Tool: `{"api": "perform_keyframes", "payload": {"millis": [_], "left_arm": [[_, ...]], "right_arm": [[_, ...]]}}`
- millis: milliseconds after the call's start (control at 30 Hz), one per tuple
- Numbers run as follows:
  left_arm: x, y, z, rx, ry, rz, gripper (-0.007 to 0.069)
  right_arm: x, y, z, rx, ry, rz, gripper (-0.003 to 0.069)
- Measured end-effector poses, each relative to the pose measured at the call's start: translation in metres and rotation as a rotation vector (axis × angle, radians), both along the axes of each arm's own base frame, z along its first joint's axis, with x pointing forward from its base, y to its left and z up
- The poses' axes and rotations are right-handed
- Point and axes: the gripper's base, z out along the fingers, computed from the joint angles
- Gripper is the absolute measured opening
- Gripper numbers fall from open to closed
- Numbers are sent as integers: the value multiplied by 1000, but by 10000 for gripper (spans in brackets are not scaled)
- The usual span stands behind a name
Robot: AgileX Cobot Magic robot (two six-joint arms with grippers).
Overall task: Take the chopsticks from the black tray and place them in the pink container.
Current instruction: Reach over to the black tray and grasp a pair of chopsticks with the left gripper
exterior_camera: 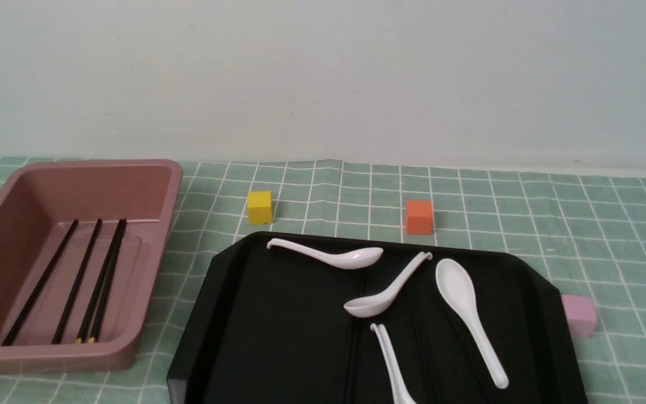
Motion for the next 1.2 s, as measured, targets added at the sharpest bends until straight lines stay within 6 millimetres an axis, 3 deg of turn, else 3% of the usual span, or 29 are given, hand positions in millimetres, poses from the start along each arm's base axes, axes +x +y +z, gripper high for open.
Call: {"api": "perform_keyframes", "payload": {"millis": [1100,1200], "left_arm": [[0,0,0,0,-2,0,78],[1,-2,3,-90,-28,7,79]], "right_arm": [[0,0,0,0,0,0,240],[0,0,0,0,0,0,240]]}}
